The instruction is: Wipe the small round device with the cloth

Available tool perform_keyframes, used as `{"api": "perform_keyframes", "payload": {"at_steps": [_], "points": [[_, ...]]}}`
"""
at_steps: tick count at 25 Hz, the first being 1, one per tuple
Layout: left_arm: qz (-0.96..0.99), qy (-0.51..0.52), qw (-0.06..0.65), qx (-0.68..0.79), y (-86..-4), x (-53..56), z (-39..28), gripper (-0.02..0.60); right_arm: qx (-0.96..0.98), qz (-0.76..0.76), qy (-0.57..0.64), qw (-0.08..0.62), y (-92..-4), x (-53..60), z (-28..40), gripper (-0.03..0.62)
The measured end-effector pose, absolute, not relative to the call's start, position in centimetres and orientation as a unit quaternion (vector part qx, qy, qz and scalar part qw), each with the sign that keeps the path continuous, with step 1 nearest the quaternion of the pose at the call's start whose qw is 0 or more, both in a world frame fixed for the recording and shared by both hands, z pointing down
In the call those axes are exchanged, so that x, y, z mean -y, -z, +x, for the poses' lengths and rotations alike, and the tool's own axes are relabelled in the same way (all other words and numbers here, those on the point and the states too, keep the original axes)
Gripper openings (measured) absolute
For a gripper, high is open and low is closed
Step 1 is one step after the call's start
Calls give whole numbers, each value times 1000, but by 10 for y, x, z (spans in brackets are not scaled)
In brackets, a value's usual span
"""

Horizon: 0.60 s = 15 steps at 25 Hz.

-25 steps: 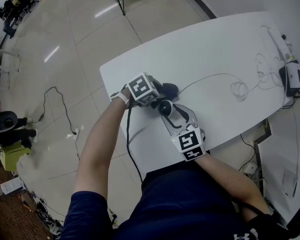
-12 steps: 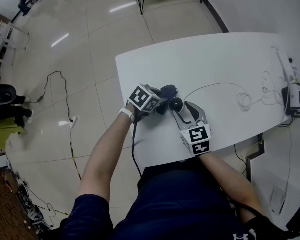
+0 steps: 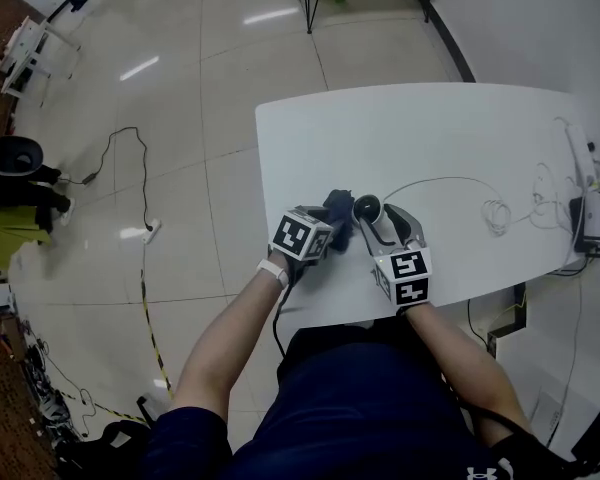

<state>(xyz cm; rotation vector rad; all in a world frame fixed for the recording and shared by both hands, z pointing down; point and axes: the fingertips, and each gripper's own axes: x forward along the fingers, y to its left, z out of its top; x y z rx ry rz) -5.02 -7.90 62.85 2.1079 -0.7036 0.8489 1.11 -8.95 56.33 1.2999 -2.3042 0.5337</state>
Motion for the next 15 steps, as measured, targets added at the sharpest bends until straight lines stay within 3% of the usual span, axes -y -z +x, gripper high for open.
{"api": "perform_keyframes", "payload": {"at_steps": [7, 15], "points": [[802, -298, 394, 336, -624, 55, -47, 107, 840, 461, -185, 218, -563, 93, 9, 218], [815, -298, 398, 299, -621, 19, -8, 107, 845, 445, -187, 230, -565, 91, 8, 218]]}}
